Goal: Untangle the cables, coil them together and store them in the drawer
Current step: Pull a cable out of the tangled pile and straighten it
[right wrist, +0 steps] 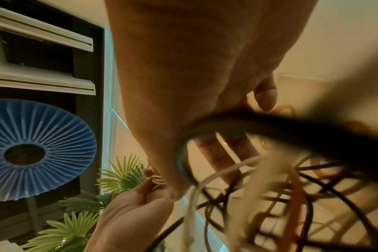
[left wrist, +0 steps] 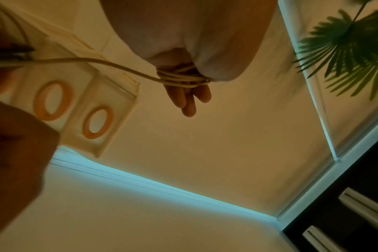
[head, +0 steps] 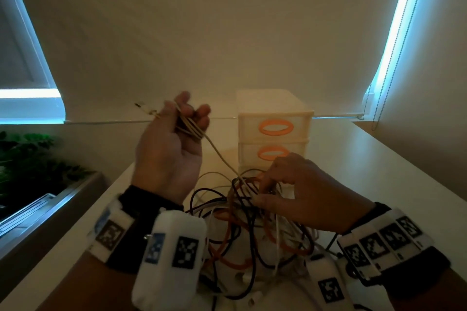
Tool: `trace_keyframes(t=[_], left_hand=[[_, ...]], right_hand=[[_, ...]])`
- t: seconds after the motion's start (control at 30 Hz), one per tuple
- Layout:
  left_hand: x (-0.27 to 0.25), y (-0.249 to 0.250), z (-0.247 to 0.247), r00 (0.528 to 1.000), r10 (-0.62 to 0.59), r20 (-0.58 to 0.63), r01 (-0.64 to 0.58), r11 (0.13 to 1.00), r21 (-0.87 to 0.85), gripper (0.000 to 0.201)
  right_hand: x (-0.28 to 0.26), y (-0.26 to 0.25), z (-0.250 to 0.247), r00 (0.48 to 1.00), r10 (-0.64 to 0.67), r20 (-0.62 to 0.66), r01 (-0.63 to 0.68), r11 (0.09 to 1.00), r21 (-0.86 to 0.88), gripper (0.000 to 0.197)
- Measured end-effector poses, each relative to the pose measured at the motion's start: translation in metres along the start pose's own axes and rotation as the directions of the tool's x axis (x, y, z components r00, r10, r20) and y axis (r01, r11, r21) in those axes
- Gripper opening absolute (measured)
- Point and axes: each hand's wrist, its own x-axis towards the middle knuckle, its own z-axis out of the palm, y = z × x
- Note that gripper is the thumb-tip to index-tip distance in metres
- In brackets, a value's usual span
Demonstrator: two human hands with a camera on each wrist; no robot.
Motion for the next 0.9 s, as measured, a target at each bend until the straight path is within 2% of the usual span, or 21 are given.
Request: trace_keyframes(t=[0.03,0.1,0.17,0.2,0.27,0.4,0.47,0.57,0.6,0.7,0.8,0.9], left_hand=[[-0.002,-0.005,0.0,1.0,-0.02,0.002,0.02,1.0,0.017,0.04],[-0.005,-0.012,0.001,0.999,-0.047,0.027,0.047,0.999,0.023,0.042],[-0.007,-0.016,0.003,0.997,-0.064,0.052,0.063,0.998,0.013,0.042],[-0.007,-0.018,0.004,0.995,-0.071,0.066,0.07,0.997,0.01,0.041],[-0.01,-0.021,0.007,0.99,-0.091,0.11,0.09,0.996,0.014,0.042],[-0.012,-0.024,0.007,0.965,-0.143,0.22,0.152,0.988,-0.023,0.041],[-0.011,-0.021,0.006,0.953,-0.166,0.254,0.187,0.98,-0.062,0.041],[-0.01,-0.019,0.002,0.939,-0.211,0.273,0.247,0.963,-0.107,0.043],[-0.009,-0.018,0.0,0.933,-0.226,0.28,0.267,0.957,-0.116,0.044],[-0.006,-0.017,-0.007,0.916,-0.248,0.316,0.304,0.942,-0.142,0.044],[-0.003,-0.011,-0.013,0.894,-0.247,0.374,0.323,0.934,-0.154,0.044],[-0.004,-0.011,-0.016,0.839,-0.291,0.46,0.386,0.914,-0.127,0.044]], right_hand=[[0.001,-0.001,0.001,1.0,0.006,-0.012,-0.006,1.0,0.023,0.053],[0.002,-0.006,0.001,0.995,0.059,-0.078,-0.05,0.994,0.101,0.042],[0.007,-0.015,0.003,0.974,0.122,-0.191,-0.07,0.965,0.254,0.031],[0.011,-0.02,0.005,0.966,0.141,-0.218,-0.061,0.939,0.339,0.034],[0.02,-0.031,0.01,0.967,0.143,-0.209,-0.03,0.885,0.465,0.038],[0.028,-0.036,0.016,0.968,0.161,-0.191,-0.005,0.777,0.629,0.019],[0.026,-0.031,0.018,0.978,0.142,-0.151,0.0,0.73,0.684,0.009],[0.025,-0.017,0.028,0.99,0.135,-0.035,-0.081,0.76,0.645,0.022],[0.025,-0.013,0.03,0.988,0.157,0.015,-0.127,0.736,0.664,0.024],[0.023,-0.001,0.025,0.973,0.171,0.156,-0.228,0.59,0.775,0.022],[0.019,0.006,0.018,0.962,0.134,0.238,-0.272,0.523,0.808,0.019],[0.02,0.008,0.018,0.96,0.194,0.203,-0.28,0.599,0.75,0.016]])
